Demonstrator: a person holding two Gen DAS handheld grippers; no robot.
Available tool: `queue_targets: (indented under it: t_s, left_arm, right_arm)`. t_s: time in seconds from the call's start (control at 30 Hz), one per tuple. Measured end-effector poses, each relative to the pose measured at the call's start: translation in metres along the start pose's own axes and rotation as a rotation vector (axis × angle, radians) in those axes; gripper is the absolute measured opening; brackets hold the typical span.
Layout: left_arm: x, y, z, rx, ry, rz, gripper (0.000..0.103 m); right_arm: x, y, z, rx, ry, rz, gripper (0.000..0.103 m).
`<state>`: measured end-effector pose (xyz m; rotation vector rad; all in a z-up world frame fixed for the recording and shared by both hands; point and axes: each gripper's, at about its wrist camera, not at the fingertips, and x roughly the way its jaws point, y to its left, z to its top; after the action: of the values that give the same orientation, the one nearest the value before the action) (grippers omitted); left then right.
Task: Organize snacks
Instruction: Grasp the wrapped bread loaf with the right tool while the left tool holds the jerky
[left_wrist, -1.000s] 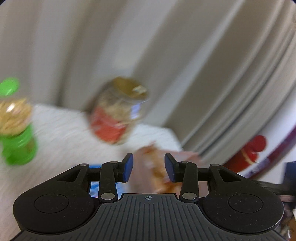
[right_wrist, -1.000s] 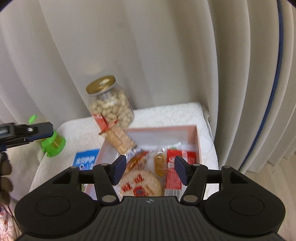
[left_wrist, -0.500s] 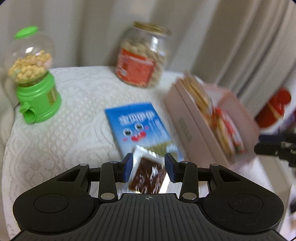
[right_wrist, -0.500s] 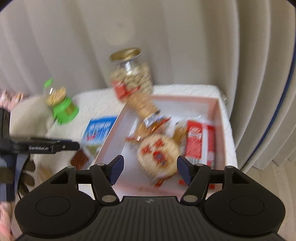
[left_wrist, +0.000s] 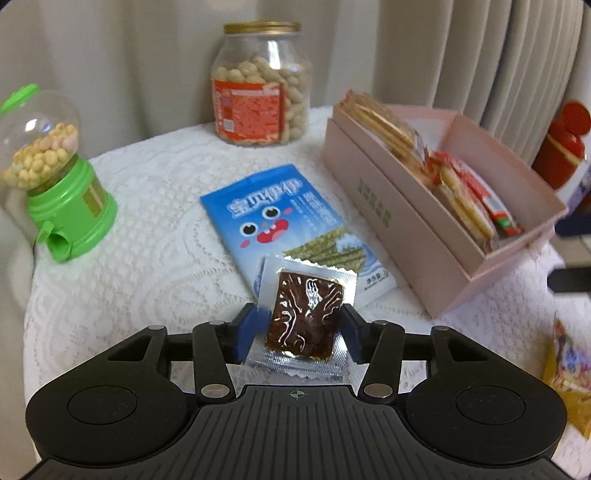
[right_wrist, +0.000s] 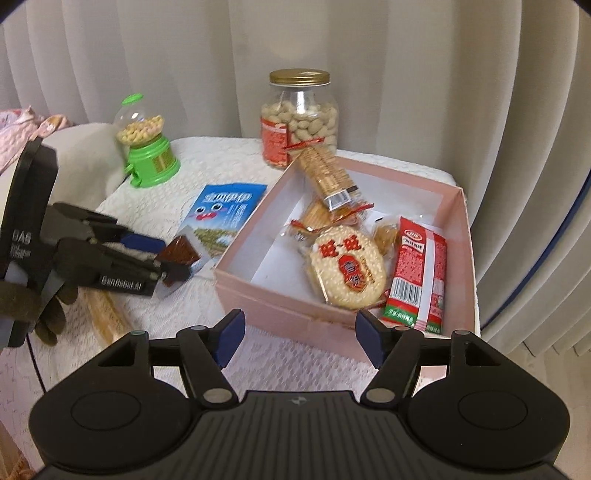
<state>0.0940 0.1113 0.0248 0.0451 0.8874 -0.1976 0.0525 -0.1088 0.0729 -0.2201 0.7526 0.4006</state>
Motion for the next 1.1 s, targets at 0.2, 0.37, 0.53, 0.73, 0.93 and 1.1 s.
queue_targets:
  t_s: [0.2, 0.37, 0.53, 0.73, 0.93, 1.1]
  left_arm:
    - [-0.025, 0.002, -0.001, -0.054, -0.071, -0.031, 0.044]
    - [-0.065, -0.008, -0.009, -0.098, -0.138, -0.099, 0.044]
    - [-0.106, -0.037, -0.036, -0.069, -0.165, -0.196, 0.044]
    - [-0.11, -0.049, -0.087, -0.161, -0.088, -0.237, 0.044]
    - [-0.132, -0.024, -0.124, -0.261, -0.139, -0.14, 0.044]
    - [-0.14, 0.001, -0.141, -0.325, -0.143, -0.036, 0.044]
  right_arm:
    - [-0.013, 0.003, -0.013, 0.004, -0.003, -0.009, 0.068]
    - [-0.028, 0.0, -0.025, 0.039, -0.014, -0.011, 0.071]
    - [-0.036, -0.005, -0.05, 0.097, 0.004, 0.002, 0.074]
    - [-0.036, 0.011, -0.071, 0.104, 0.022, 0.027, 0.074]
    - [-0.026, 0.053, -0.066, 0.019, 0.04, 0.06, 0.074]
    - [-0.018, 0.106, -0.043, -0.124, -0.042, 0.142, 0.074]
